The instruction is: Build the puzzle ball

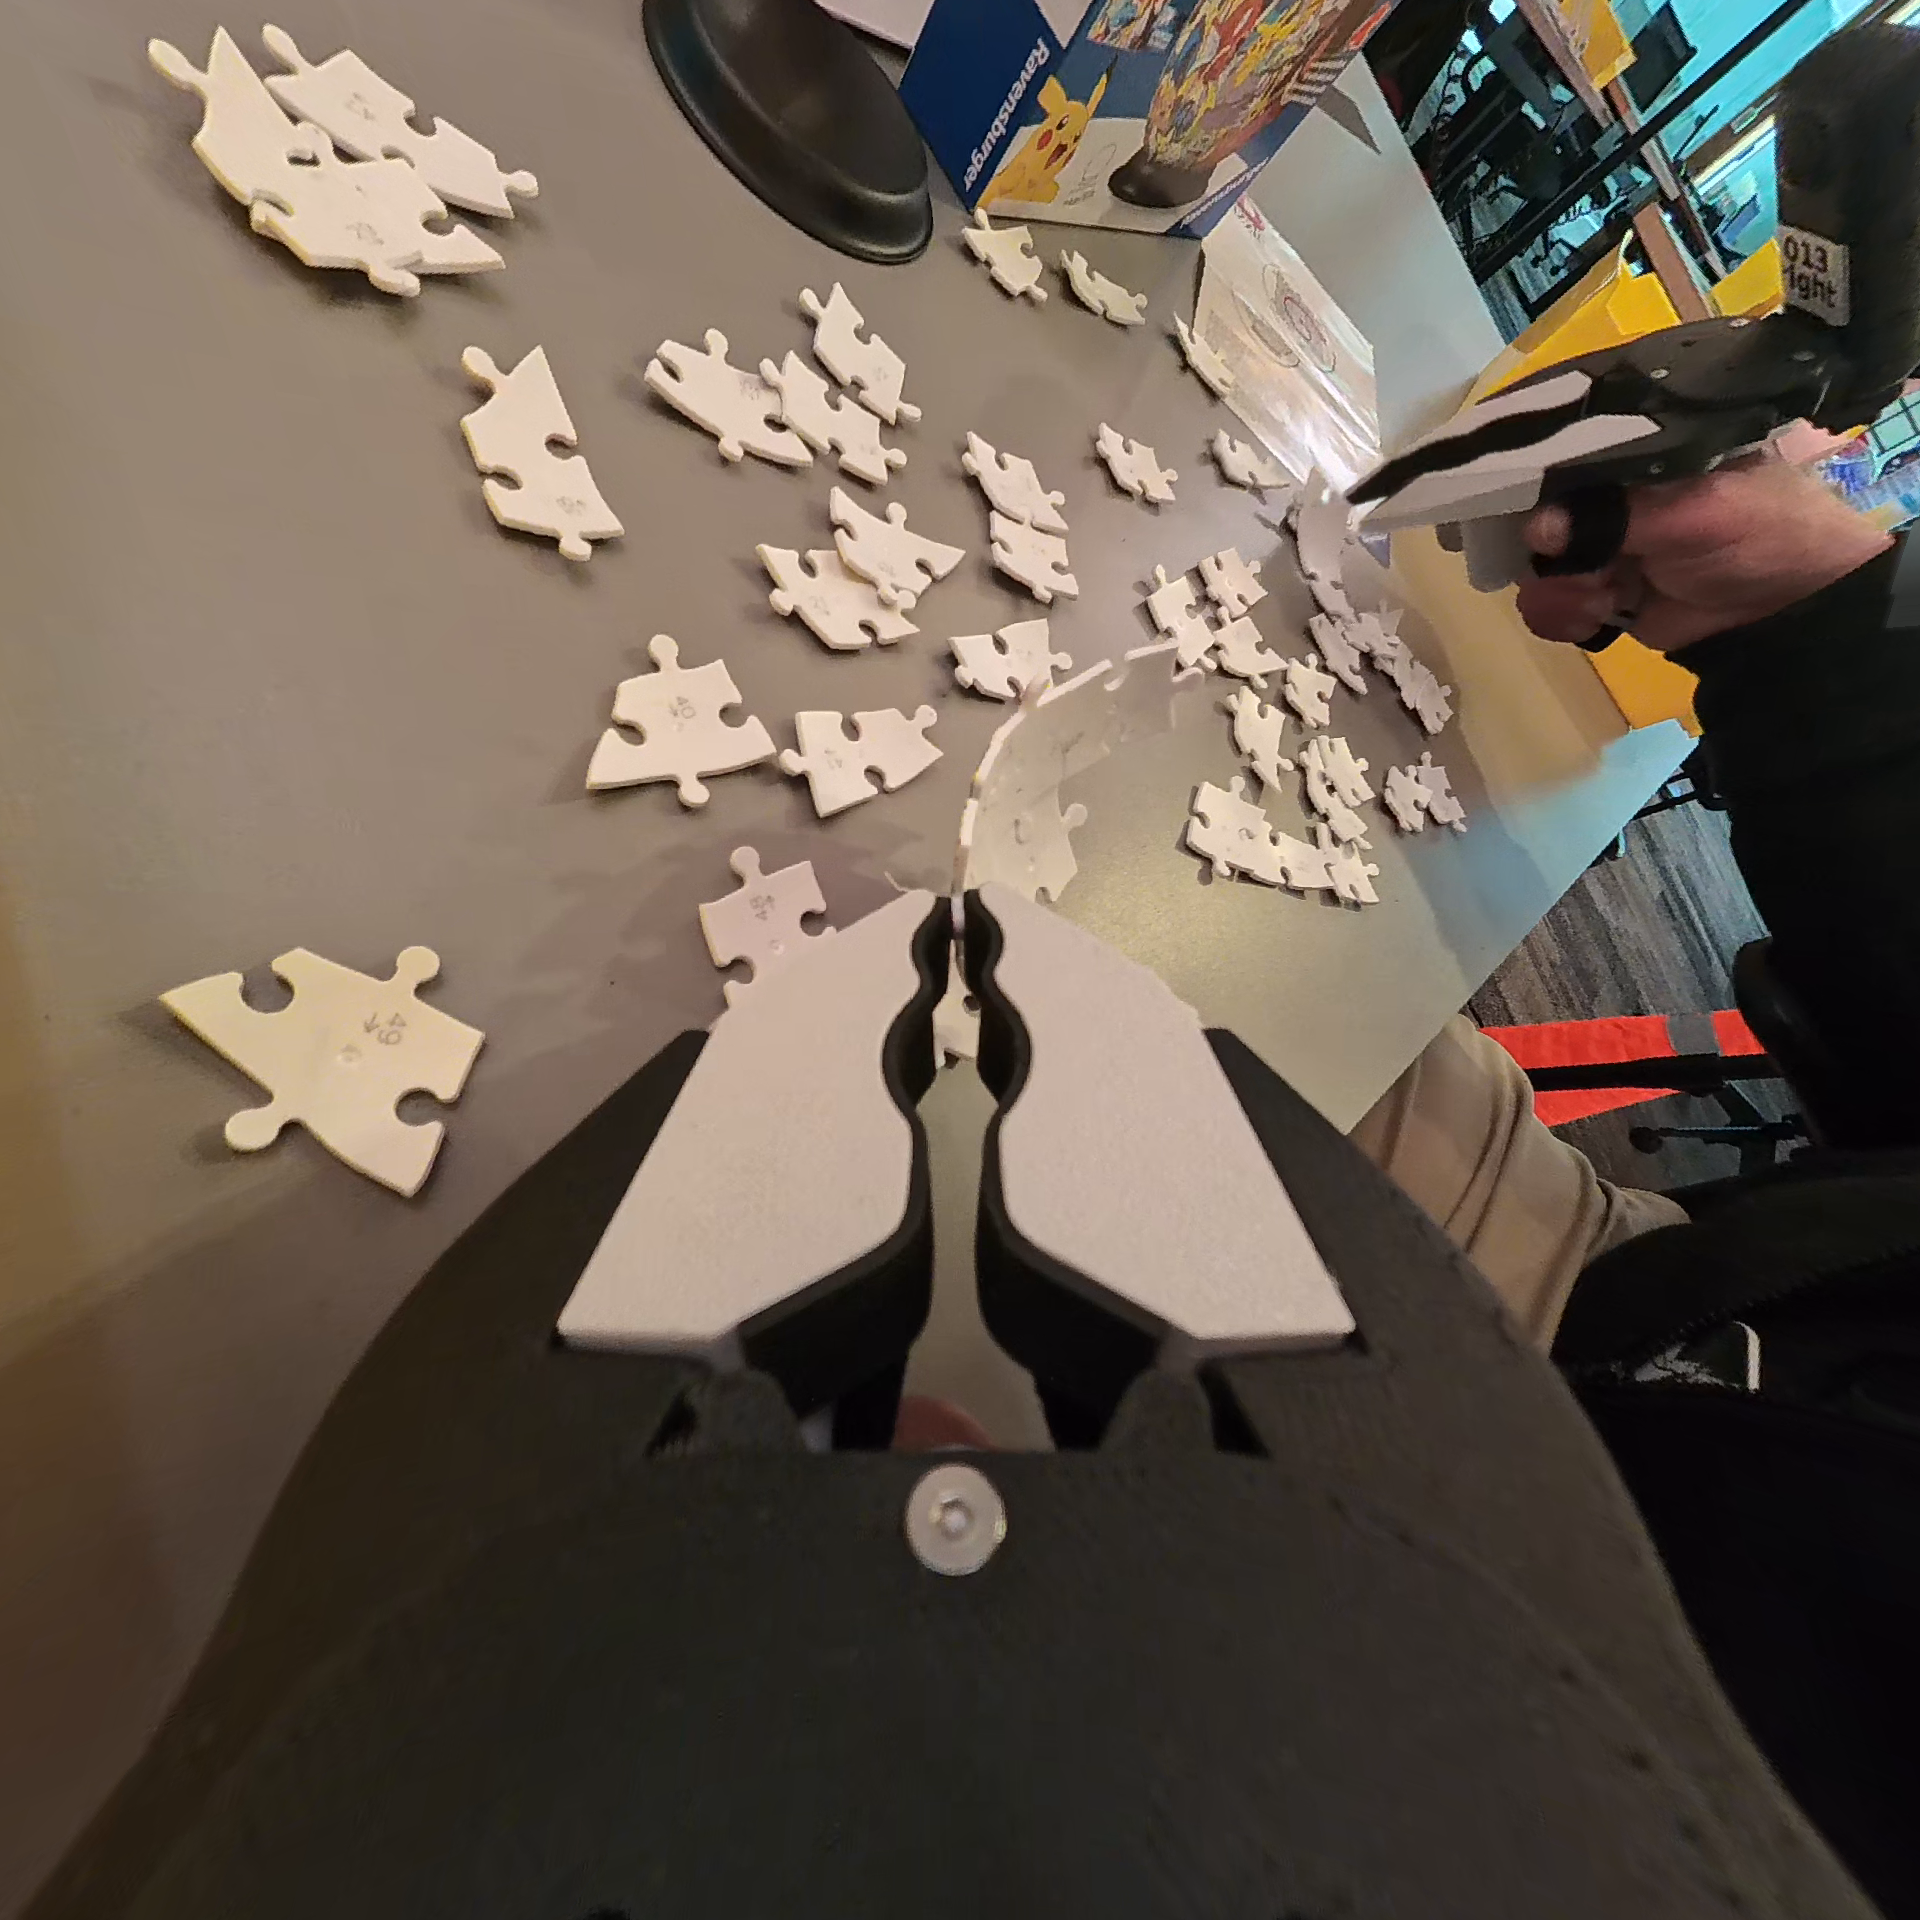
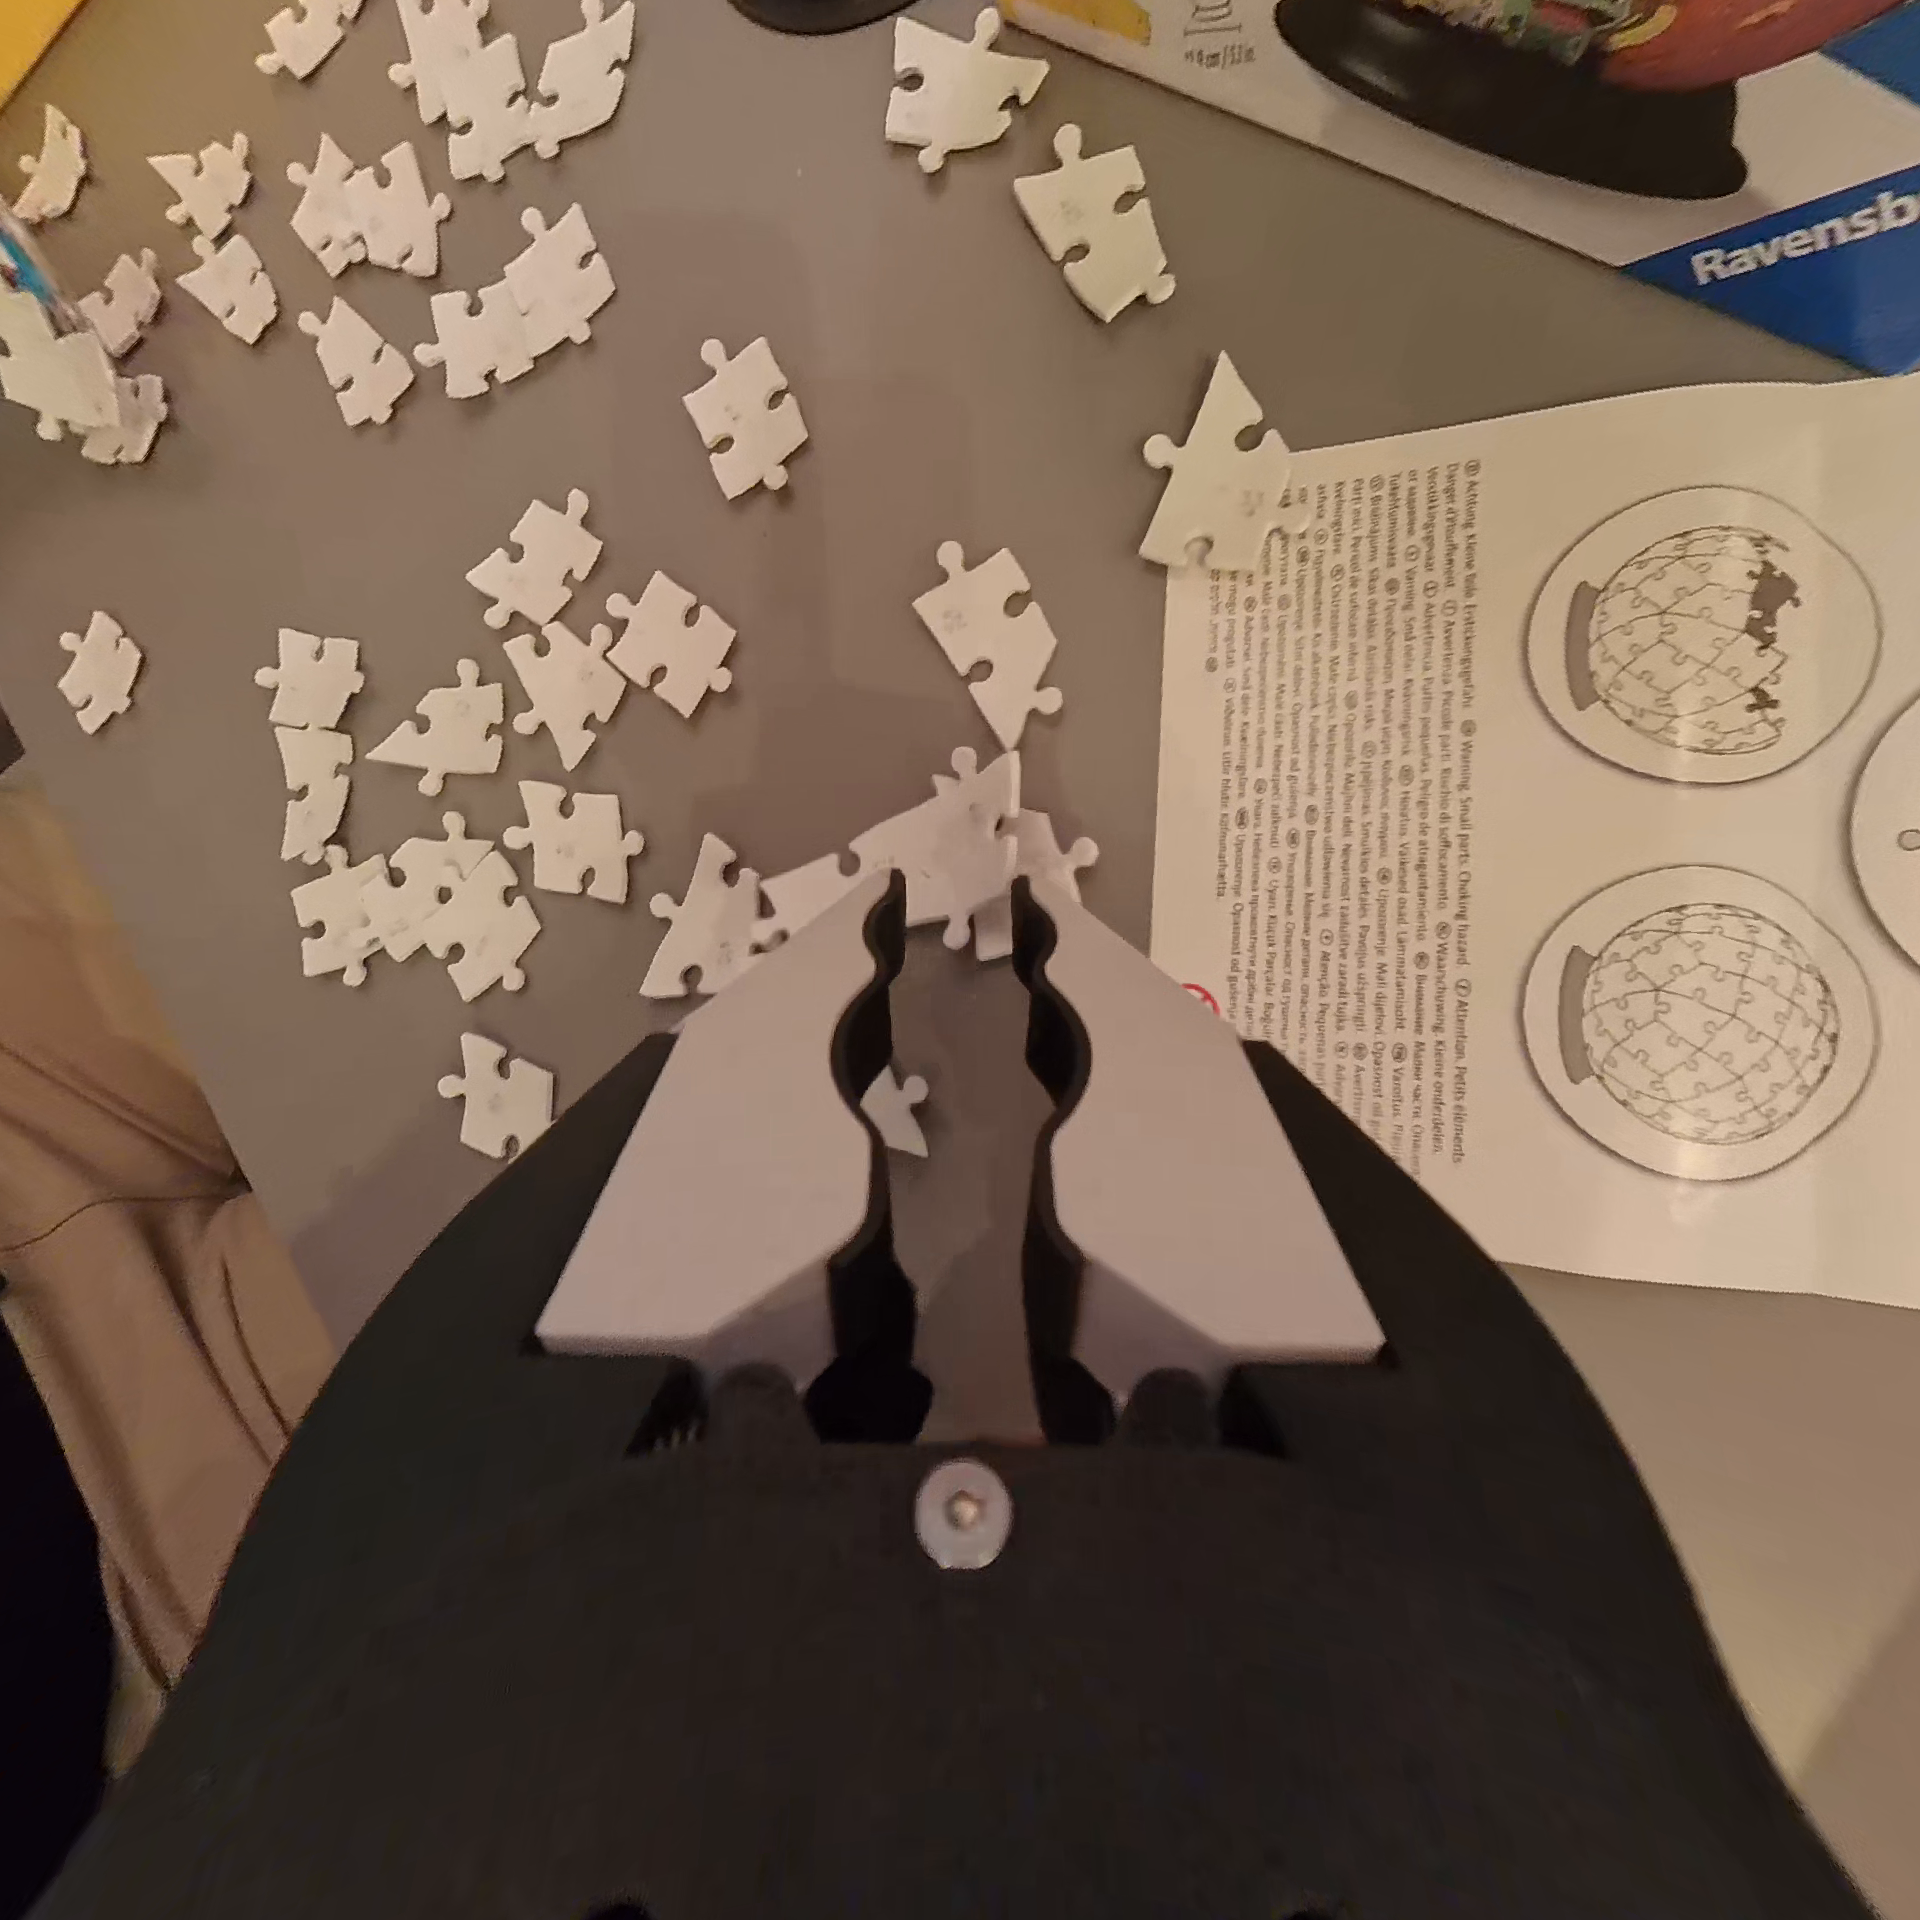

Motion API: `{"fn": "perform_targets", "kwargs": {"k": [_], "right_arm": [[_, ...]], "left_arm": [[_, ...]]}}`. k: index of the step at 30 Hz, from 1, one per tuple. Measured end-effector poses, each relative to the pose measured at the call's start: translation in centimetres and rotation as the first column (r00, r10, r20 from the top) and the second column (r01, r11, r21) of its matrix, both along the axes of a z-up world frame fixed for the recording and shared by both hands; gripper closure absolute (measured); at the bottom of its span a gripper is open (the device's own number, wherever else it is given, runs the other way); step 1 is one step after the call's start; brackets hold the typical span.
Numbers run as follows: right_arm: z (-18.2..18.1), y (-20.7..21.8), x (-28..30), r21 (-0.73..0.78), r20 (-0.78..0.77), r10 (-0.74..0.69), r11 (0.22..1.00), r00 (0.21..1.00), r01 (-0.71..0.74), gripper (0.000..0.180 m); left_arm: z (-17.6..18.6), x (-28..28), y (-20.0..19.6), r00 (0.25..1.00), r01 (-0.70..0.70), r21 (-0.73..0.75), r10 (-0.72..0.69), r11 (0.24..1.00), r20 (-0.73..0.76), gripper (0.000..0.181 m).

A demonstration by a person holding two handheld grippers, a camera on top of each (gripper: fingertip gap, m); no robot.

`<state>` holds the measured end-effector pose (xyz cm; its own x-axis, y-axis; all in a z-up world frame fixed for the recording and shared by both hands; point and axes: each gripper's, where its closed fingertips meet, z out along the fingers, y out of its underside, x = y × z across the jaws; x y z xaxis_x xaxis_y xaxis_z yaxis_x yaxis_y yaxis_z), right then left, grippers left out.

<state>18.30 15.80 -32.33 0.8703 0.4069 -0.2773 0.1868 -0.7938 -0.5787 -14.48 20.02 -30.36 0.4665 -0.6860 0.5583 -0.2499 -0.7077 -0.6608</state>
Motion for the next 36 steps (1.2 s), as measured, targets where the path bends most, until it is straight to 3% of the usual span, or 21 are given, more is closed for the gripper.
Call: {"fn": "perform_targets", "kwargs": {"k": [8,18,36], "right_arm": [[-0.2,-0.1,-3.2,0.01,-0.009,0.112,0.994,0.994,-0.112,0.157],[0.8,0.2,0.7,0.037,0.009,-0.011,0.999,1.0,0.011,0.156],[-1.6,-2.5,-0.8,-0.087,0.074,0.165,0.984,0.983,-0.159,0.172]], "left_arm": [[-0.2,0.2,-0.1,1.0,0.006,-0.002,-0.006,1.0,-0.003,0.178],[-0.2,0.2,-0.1,1.0,0.008,0.0,-0.008,1.0,-0.004,0.178],[-0.4,0.4,-0.3,1.0,0.015,-0.003,-0.015,1.0,-0.009,0.178]]}}
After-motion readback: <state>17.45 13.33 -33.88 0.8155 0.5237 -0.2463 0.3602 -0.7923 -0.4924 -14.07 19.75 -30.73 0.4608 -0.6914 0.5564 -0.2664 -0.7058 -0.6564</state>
